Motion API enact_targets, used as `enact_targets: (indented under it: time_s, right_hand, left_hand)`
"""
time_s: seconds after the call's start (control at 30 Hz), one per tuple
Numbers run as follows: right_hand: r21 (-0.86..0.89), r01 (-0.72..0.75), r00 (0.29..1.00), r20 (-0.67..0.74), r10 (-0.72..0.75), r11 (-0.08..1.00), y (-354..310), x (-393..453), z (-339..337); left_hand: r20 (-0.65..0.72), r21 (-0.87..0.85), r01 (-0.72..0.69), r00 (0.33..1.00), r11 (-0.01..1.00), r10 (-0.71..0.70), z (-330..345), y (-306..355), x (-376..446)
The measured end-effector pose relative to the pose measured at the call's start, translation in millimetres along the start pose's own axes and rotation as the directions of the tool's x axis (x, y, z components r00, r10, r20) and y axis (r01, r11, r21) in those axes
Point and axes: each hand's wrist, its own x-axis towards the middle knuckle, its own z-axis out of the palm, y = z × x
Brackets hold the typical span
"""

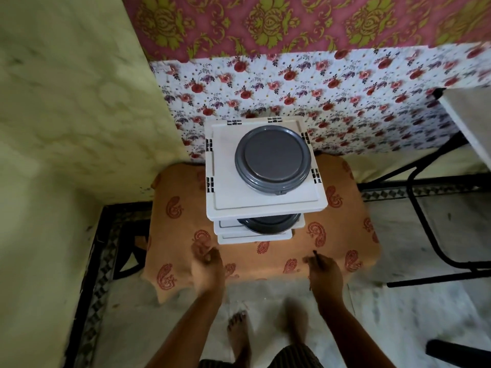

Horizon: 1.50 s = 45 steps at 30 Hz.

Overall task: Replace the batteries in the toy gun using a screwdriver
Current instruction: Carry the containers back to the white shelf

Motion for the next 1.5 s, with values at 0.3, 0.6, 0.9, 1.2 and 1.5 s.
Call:
enact_targets:
  time_s: [0.3, 0.6, 0.9, 1.2, 1.5]
  right_hand:
    - [-0.076, 0.715, 0.697, 0.15, -0.701, 0.695, -101, -44, 16]
    - [-0.443, 0.862, 0.46, 0.481, -0.746, 0.245, -195, -38, 80]
    - [-0.695, 0.713, 0.612, 0.55, -0.567, 0.095, -207, -16, 124]
    - [-0.684, 0.717, 0.628, 0.548, -0.553, 0.135, -202, -12, 124]
    - [-0.53, 0.723, 0.69, 0.514, -0.509, 0.444, -192, -39, 87]
  left_hand:
    - [0.558, 0.628, -0.673, 0.74, 0.391, 0.376, -21, 42, 13]
    - [0.67, 0.7, -0.694, 0.72, 0.172, 0.18, -34, 56, 17]
    - [0.691, 0.662, -0.714, 0.699, 0.226, 0.186, -39, 58, 27]
    - [0.699, 0.643, -0.726, 0.686, 0.242, 0.202, -37, 56, 29]
    - [0.682, 0.674, -0.708, 0.706, 0.208, 0.191, -42, 55, 12]
